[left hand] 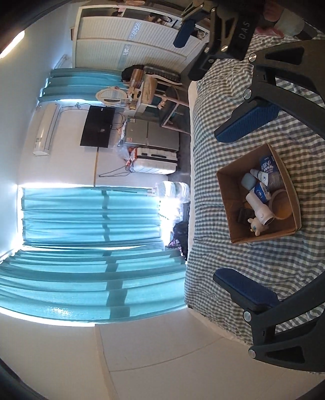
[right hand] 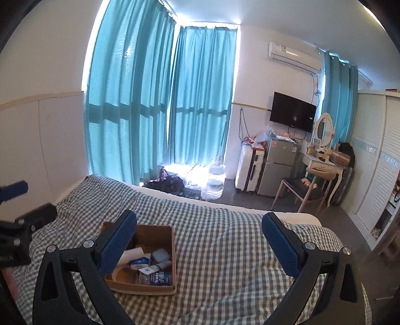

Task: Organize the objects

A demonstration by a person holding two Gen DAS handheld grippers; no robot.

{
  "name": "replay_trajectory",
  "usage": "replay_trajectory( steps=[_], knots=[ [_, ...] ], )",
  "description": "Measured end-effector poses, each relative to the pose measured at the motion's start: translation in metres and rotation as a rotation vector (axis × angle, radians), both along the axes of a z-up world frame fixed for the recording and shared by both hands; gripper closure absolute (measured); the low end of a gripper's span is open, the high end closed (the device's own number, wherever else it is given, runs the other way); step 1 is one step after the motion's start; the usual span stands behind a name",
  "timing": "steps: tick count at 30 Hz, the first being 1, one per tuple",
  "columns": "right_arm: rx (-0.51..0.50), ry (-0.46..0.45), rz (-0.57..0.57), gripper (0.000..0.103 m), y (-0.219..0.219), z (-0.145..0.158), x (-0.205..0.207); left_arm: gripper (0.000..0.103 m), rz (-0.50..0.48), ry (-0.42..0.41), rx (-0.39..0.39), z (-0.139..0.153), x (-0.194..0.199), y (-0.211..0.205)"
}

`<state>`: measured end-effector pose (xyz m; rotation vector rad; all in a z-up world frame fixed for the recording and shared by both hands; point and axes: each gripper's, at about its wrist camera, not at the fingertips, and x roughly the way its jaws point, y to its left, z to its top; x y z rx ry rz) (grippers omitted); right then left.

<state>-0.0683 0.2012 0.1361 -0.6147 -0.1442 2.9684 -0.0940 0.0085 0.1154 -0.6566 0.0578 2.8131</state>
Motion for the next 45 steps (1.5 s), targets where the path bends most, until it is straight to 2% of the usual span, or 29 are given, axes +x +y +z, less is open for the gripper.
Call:
replay_trajectory(
  steps=[6, 11, 19, 30, 35, 40, 45],
  knots=[
    [-0.007, 0.012, 0.049, 0.002, 0.005, -0.013, 0.031, 0.0, 0.034, 0.019, -0.027, -0.006, 0.019, 0.006],
    [-0.069, 0.002, 0.075, 0.002, 0.012, -0.034, 0.046, 0.0, 0.034, 0.075, -0.016, -0.011, 0.042, 0.011],
    [-0.101, -0.008, 0.045, 0.002, 0.019, -0.078, 0.048, 0.0, 0.093, 0.103, -0.036, -0.043, 0.066, 0.021],
    [-0.078, -0.03, -0.003, 0.002, 0.024, -0.135, 0.046, 0.0, 0.118, 0.044, -0.042, -0.107, 0.062, 0.018],
    [-0.056, -0.015, -0.016, 0.002, 0.022, -0.144, 0.047, 0.0, 0.115, -0.01, -0.002, -0.122, 0.059, 0.014],
    [-0.06, -0.045, -0.014, 0.002, 0.022, -0.155, 0.044, 0.0, 0.117, -0.009, -0.045, -0.131, 0.062, 0.018],
    [-0.062, -0.051, -0.004, 0.002, 0.017, -0.159, 0.044, 0.0, 0.109, -0.011, -0.052, -0.133, 0.064, 0.018]
  ],
)
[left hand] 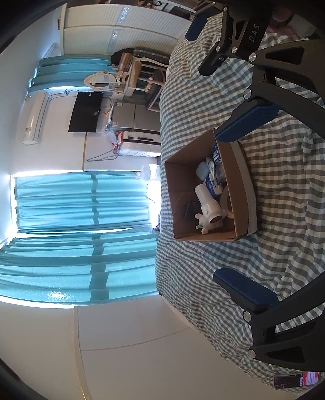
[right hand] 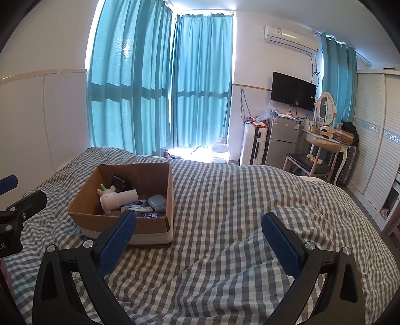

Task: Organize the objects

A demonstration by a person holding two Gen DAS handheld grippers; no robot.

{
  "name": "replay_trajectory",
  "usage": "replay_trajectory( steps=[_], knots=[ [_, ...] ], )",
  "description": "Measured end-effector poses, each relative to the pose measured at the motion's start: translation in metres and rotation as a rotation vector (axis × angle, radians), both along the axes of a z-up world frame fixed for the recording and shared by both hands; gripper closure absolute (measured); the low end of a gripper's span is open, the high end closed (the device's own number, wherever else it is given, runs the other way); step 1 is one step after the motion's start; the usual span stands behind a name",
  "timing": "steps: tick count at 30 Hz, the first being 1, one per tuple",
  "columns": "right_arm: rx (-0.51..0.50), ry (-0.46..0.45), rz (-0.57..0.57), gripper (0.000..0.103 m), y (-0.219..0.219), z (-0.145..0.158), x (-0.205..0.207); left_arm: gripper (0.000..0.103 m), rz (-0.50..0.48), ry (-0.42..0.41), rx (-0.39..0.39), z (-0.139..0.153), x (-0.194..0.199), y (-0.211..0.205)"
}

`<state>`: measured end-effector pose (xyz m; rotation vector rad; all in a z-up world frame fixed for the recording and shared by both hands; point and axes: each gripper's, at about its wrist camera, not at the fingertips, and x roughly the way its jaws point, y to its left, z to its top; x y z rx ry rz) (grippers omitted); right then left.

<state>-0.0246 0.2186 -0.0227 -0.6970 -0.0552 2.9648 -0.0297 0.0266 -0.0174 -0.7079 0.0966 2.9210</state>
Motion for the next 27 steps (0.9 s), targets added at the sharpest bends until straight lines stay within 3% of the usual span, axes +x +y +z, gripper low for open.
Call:
replay_trajectory(
  steps=[27],
  knots=[
    [0.002, -0.019, -0.002, 0.002, -0.0019, -0.0054, -0.0016, 0.0, -0.009, -0.021, -0.014, -0.0036, -0.0049, 0.0016]
  ],
)
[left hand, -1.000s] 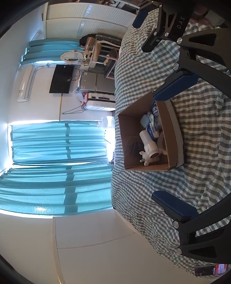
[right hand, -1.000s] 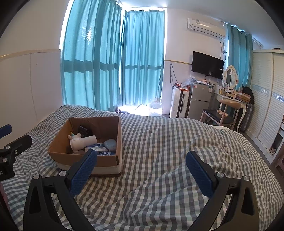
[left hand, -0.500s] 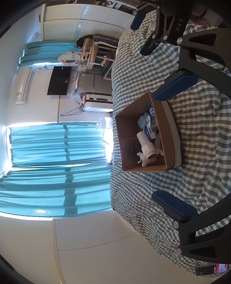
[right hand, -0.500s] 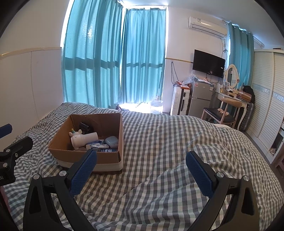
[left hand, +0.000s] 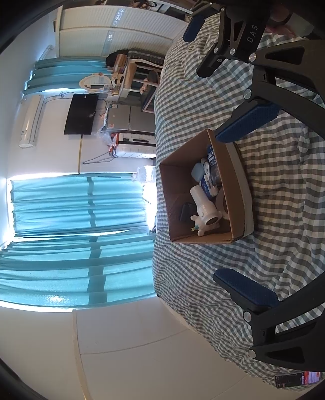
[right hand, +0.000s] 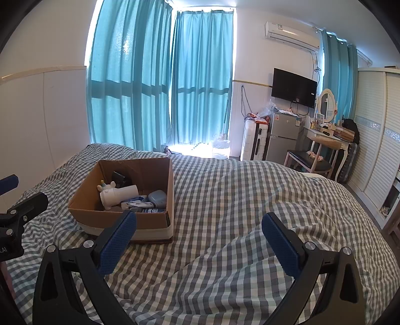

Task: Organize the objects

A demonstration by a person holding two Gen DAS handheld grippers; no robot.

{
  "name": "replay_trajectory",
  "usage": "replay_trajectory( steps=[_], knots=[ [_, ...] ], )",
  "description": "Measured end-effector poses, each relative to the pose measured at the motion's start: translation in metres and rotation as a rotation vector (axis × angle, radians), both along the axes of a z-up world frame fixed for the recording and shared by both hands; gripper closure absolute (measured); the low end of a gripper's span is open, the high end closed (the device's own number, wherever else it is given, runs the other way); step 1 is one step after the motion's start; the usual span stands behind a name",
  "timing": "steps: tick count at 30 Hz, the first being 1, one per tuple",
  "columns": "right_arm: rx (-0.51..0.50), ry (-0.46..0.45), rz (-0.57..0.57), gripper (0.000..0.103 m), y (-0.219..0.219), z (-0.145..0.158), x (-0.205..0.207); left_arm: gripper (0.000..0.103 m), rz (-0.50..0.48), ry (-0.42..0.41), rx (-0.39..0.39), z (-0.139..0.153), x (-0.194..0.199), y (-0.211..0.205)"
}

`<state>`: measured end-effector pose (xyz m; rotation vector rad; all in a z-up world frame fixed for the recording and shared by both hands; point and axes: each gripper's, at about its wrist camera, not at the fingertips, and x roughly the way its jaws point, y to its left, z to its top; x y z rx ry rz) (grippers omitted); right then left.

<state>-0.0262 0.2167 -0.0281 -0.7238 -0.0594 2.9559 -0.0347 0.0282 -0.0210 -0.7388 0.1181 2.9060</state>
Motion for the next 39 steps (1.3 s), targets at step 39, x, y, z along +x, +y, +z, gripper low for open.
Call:
replay_trajectory(
  steps=[39],
  knots=[
    [0.017, -0.025, 0.005, 0.002, -0.003, -0.008, -0.002, 0.0, 0.025, -0.017, 0.019, -0.009, -0.002, -0.014]
  ],
)
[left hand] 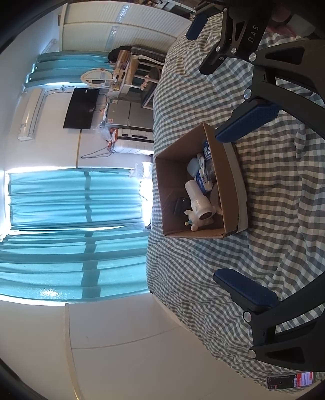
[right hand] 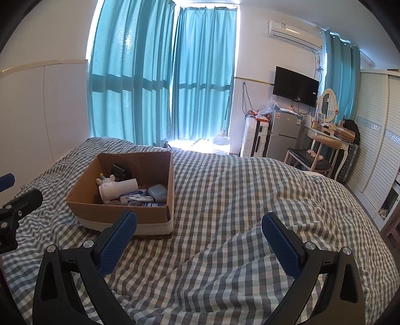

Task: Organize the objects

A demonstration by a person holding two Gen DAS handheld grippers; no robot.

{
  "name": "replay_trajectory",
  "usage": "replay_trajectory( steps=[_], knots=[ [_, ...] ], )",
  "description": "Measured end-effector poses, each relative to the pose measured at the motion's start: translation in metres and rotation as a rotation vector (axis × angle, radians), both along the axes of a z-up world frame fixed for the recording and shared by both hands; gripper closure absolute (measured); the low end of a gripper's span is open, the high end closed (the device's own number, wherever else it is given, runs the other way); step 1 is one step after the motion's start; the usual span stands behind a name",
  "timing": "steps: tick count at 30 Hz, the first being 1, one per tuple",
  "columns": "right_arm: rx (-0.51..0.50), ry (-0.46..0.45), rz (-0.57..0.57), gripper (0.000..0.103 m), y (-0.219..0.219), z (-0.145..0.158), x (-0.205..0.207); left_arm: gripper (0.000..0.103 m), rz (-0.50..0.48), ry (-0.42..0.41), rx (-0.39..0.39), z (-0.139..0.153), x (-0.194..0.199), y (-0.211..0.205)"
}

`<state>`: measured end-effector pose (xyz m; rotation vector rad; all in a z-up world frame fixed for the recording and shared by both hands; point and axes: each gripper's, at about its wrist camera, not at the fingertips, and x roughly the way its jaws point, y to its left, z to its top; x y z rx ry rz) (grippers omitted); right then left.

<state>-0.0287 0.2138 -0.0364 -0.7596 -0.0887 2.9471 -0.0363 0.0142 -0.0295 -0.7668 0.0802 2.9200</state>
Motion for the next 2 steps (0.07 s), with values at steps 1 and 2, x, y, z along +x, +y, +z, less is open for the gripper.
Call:
replay_trajectory(
  steps=[1, 2],
  knots=[
    [0.0, -0.001, 0.0, 0.002, -0.0001, -0.0002, 0.0002, 0.0, 0.001, -0.002, -0.001, 0.0, -0.0005, 0.0002],
    [0.0, -0.001, 0.0, 0.002, 0.0001, -0.0003, 0.0004, 0.0, -0.003, -0.006, 0.0, -0.0001, -0.0013, 0.0006]
  ],
)
